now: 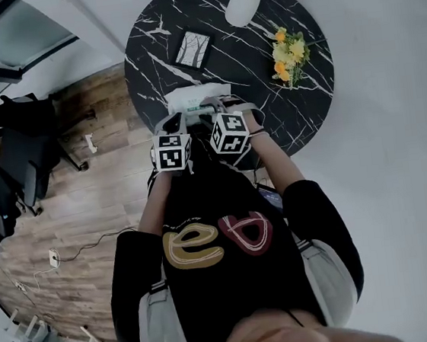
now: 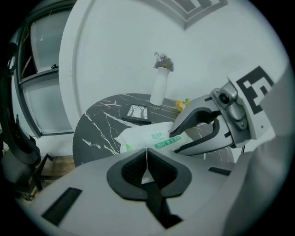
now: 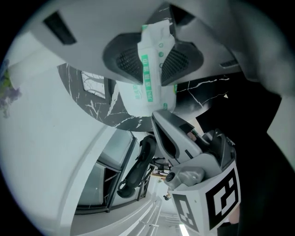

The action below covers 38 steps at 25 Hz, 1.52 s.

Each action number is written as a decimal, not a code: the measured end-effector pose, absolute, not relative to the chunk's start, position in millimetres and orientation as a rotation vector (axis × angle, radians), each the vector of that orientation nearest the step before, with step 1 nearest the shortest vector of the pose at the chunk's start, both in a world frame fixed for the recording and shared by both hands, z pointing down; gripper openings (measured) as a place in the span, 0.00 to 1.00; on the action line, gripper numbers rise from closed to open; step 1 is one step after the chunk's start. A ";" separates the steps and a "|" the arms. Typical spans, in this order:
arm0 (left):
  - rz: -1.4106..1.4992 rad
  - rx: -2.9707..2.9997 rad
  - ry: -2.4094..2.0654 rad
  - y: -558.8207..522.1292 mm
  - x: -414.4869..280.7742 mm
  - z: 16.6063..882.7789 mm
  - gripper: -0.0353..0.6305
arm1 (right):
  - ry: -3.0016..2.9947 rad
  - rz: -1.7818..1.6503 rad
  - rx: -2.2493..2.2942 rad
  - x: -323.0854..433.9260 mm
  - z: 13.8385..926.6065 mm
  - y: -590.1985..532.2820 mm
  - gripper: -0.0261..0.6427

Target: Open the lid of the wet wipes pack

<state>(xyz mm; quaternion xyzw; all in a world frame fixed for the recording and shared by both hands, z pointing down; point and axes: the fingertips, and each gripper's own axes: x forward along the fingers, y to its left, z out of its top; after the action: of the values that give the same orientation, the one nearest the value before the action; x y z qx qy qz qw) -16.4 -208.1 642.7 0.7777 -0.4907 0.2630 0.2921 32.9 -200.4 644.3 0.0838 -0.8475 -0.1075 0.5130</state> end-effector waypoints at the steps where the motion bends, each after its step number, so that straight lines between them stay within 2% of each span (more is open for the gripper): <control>1: 0.708 2.070 -1.307 -208.4 -15.9 643.7 0.08 | -2.027 -0.276 0.188 32.4 646.0 -200.2 0.24; 17: 0.817 2.048 -1.315 -209.2 -13.2 660.8 0.08 | -2.001 -0.317 0.163 30.7 654.7 -200.0 0.22; 25: 0.946 2.140 -1.295 -210.3 -10.3 661.8 0.08 | -2.027 -0.162 0.088 30.2 653.6 -204.1 0.21; 38: 0.916 2.164 -1.275 -209.9 -10.9 663.0 0.08 | -2.090 0.082 0.046 30.1 646.2 -208.3 0.20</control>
<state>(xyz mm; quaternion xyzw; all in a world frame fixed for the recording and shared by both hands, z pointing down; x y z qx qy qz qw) -10.9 -209.9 663.0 0.7873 -0.4640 0.3332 0.2320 30.1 -208.3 646.2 0.0190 -0.8646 0.0339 0.5009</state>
